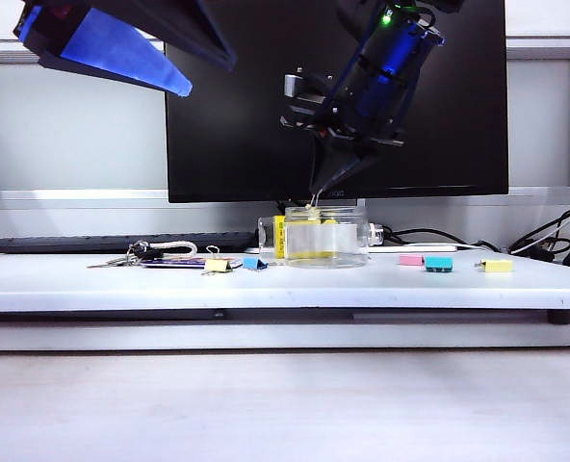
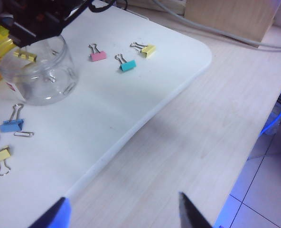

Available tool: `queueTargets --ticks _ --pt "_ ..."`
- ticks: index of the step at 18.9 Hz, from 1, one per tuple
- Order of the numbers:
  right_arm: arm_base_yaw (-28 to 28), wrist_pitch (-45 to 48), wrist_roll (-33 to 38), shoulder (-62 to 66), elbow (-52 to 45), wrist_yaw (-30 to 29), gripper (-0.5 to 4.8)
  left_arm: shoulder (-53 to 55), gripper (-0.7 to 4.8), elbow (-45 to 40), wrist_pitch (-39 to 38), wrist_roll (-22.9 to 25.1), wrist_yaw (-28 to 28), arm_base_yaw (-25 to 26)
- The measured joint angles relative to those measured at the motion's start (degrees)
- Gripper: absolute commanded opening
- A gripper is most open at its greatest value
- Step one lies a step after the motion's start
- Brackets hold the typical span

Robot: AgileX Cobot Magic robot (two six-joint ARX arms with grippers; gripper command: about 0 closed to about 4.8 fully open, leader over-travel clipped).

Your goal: Pick up the clips with the largest number of clips of the same color on the table and place them in a round transparent plastic box.

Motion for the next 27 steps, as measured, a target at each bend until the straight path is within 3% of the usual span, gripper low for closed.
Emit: queueTargets --ticks 7,9,12,17,23,24,27 --pt "-0.2 -0.3 0.0 -0.2 0.0 0.2 0.96 0.0 3.05 0.0 -0.4 0.0 0.0 0.0" --pt "-0.5 -2.3 -1.0 -2.7 0.0 3.5 0.96 0.0 3.05 0.0 -0.9 0.0 0.9 0.0" --pt "-3.1 -4.1 -1.5 -8.4 0.1 3.2 0.97 0.0 3.05 0.0 -1.0 0.0 5.6 0.0" --pt "-11.5 -14.5 2.4 -10.8 -0.3 1.0 1.19 0.0 3.05 0.0 -0.8 0.0 6.8 0.0" --pt "-13.2 -17.7 4.2 -10.8 -8.8 0.1 1.76 0.0 3.05 0.0 -0.8 -2.4 9.9 -0.1" --pt "-13.3 -17.7 4.4 -10.8 -9.7 0.6 2.06 0.0 3.05 0.0 -1.0 -2.6 10.2 -0.1" --pt "-13.9 -18.8 4.4 -10.8 -10.1 5.2 2.14 0.0 3.05 0.0 -2.1 -3.5 10.4 -0.1"
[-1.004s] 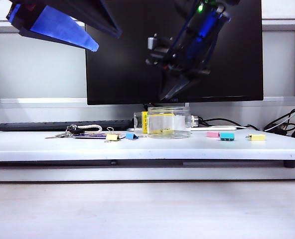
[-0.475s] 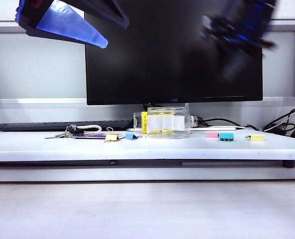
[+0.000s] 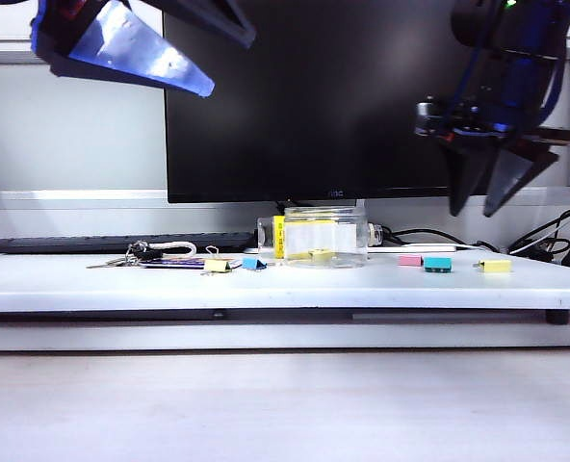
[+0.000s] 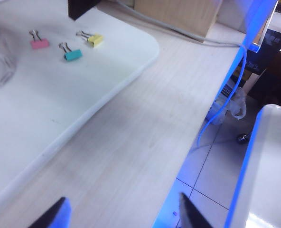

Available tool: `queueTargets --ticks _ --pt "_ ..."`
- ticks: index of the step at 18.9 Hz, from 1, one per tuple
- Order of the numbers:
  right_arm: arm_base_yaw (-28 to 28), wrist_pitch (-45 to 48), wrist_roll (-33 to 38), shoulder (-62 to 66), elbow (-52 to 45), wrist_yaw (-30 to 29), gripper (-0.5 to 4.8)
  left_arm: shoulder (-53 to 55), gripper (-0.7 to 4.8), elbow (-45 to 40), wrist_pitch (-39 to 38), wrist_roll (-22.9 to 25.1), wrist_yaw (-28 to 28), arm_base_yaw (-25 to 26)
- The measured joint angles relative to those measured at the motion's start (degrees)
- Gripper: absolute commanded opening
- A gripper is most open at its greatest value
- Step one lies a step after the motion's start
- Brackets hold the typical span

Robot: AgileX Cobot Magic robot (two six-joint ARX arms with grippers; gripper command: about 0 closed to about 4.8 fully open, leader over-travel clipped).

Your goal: Pick up the clips with the largest number of clips of the same color on the table and place them in a round transparent plastic box.

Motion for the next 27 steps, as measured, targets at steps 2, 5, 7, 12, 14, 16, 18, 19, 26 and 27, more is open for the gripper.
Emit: queueTargets --ticks 2,5,7,12,14,16,18,19,26,27 --pt "-0.2 -1.2 0.1 0.0 0.0 0.4 2.33 0.0 3.05 0.0 -0.4 -0.4 0.0 0.0" --pt "0.0 -2.9 0.5 0.0 -0.3 0.4 2.35 0.0 3.05 0.0 -0.6 -1.3 0.0 0.0" --pt "0.0 -2.9 0.7 0.0 -2.2 0.5 2.35 0.0 3.05 0.0 -0.6 -1.5 0.0 0.0" --pt "0.0 -0.4 1.9 0.0 -7.1 0.4 2.35 0.0 3.05 0.0 0.9 -1.6 2.8 0.0" --pt "0.0 1.6 2.4 0.0 -7.1 0.6 2.34 0.0 3.05 0.0 1.9 -1.7 3.5 0.0" --pt "0.0 2.0 2.4 0.0 -7.1 0.9 2.34 0.0 3.05 0.0 1.9 -1.7 3.5 0.0" --pt "0.0 3.3 2.8 0.0 -7.1 1.2 2.34 0.0 3.05 0.0 2.0 -1.7 3.5 0.0" --pt "0.0 3.8 2.9 0.0 -7.1 1.9 2.34 0.0 3.05 0.0 1.9 -1.7 3.5 0.0" --pt "-0.1 5.0 3.4 0.0 -7.0 4.0 2.34 0.0 3.05 0.0 1.9 -1.7 3.5 0.0" --pt "-0.1 5.2 3.7 0.0 -7.0 4.0 2.34 0.0 3.05 0.0 1.9 -1.7 3.5 0.0"
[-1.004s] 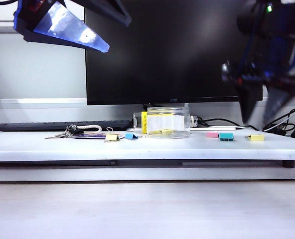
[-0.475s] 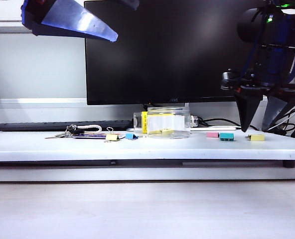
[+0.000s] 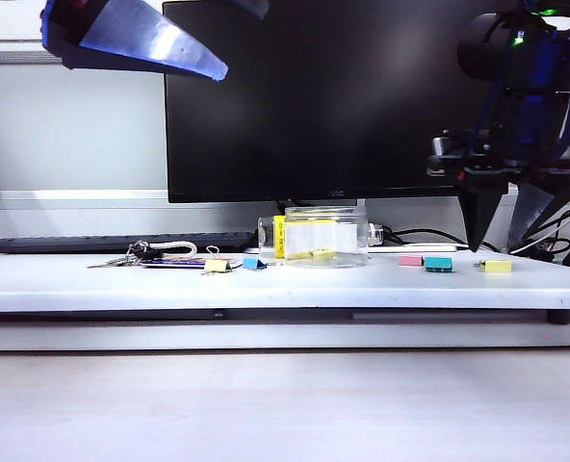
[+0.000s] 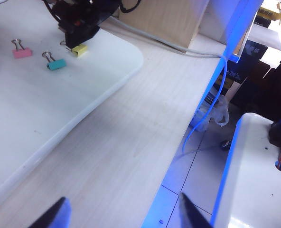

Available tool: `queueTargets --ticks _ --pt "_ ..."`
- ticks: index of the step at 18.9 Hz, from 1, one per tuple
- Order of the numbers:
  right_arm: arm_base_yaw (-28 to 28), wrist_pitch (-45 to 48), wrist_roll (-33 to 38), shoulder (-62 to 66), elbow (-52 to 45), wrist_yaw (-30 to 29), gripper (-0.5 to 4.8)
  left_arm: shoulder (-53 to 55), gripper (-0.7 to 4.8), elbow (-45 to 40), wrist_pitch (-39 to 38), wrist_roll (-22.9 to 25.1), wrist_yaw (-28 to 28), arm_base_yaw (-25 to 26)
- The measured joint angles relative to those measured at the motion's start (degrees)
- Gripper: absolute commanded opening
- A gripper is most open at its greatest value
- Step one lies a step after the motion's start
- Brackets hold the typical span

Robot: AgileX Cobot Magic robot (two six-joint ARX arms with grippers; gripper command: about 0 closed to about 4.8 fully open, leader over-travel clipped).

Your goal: Pick up the clips with the largest number of clips of the same color on the table and place them in a round transparent plastic box.

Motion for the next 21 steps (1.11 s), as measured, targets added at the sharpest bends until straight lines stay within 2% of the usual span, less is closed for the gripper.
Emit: queueTargets --ticks 21 --pt "0.0 2.4 1.7 0.8 -1.5 -0.2 2.33 0.0 3.05 0.0 0.0 0.0 0.0 0.0"
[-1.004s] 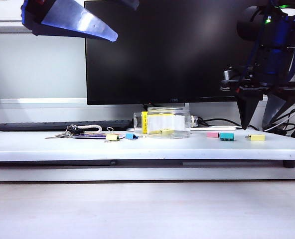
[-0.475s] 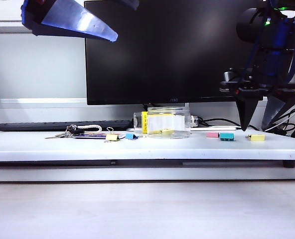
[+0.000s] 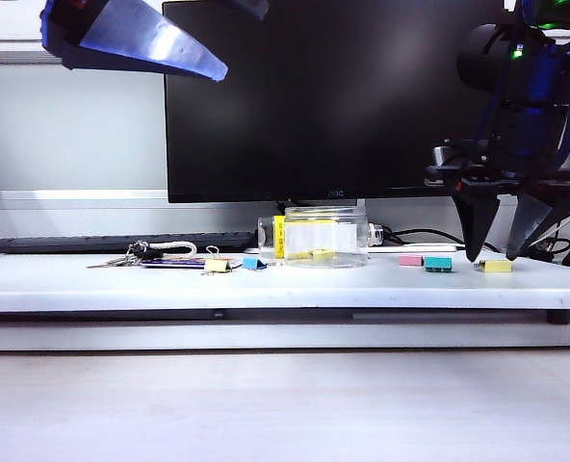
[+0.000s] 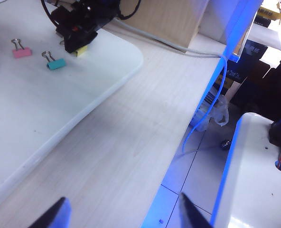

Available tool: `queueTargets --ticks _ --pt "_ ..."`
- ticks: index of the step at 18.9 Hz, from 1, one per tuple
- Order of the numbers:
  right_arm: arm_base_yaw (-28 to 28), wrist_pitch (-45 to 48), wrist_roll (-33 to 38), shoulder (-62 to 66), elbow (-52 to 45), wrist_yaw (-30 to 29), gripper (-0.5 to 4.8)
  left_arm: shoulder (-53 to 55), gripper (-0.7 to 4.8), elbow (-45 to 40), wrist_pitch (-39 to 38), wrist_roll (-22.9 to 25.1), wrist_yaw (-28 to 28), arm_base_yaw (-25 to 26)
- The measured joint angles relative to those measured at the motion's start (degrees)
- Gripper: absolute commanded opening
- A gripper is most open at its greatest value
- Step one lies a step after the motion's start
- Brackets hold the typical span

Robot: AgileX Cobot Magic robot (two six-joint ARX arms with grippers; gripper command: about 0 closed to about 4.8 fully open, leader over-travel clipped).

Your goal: Pick up the clips with the largest number of clips of the same color on the table and place them in a round transparent plastic box.

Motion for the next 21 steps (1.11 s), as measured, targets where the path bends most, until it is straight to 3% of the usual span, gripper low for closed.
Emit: queueTargets --ticks 14,16,21 --pt "0.0 0.1 0.0 1.4 0.0 0.1 2.26 0.0 3.05 0.0 0.0 0.0 0.0 0.0" --pt "0.0 0.2 0.0 1.4 0.0 0.1 1.65 0.0 3.05 0.0 -0.1 0.0 0.0 0.0" --pt "0.0 0.7 0.0 1.4 -0.2 0.1 1.43 0.0 3.05 0.0 -0.1 0.0 0.0 0.0"
